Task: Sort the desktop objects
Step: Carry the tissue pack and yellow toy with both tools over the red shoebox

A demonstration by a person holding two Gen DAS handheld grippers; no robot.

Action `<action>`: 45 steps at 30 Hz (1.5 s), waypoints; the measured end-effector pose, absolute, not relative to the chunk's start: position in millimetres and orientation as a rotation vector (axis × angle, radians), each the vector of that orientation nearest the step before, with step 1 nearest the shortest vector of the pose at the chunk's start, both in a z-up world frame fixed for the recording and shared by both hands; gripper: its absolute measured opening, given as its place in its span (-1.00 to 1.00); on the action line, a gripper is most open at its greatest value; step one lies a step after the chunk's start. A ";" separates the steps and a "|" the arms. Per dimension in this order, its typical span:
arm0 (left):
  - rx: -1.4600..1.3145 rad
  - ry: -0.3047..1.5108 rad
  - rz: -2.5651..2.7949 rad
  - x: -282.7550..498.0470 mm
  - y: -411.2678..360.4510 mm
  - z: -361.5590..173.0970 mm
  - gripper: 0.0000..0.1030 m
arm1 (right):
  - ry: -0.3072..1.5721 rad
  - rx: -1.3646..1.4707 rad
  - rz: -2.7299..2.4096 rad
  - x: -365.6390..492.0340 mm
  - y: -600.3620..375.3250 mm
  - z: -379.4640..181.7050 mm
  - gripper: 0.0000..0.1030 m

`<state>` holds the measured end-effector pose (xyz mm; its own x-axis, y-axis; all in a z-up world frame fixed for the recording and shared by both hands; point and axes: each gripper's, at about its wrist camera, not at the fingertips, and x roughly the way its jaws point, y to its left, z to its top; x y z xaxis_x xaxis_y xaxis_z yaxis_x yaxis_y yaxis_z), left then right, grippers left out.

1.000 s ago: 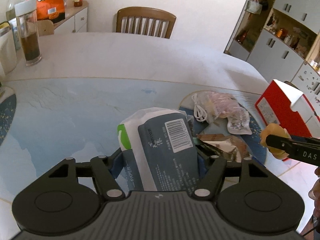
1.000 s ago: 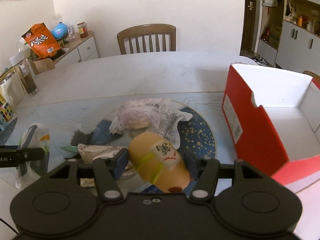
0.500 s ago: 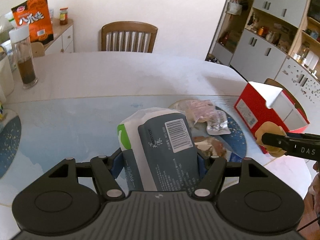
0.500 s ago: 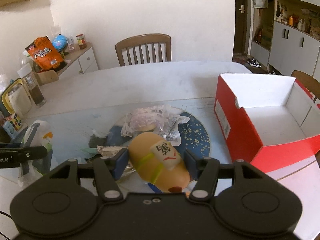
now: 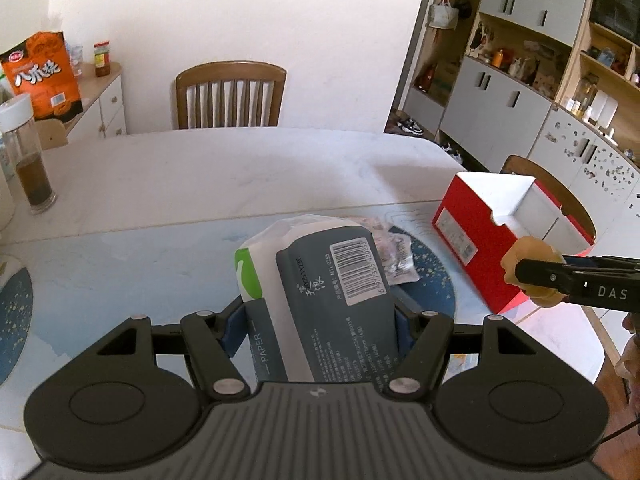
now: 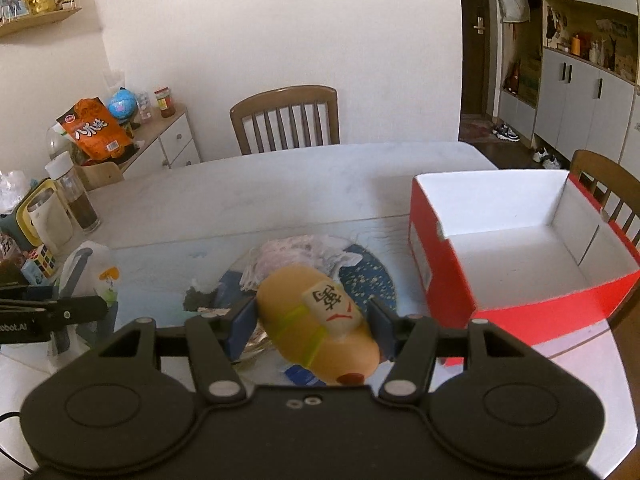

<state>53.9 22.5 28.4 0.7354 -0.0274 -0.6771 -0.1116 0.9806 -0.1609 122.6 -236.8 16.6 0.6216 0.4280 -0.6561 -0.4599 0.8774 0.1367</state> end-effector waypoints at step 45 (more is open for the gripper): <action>-0.106 0.768 -0.051 216.7 -160.7 29.4 0.33 | 0.768 -0.014 0.494 260.5 -397.8 4.7 0.17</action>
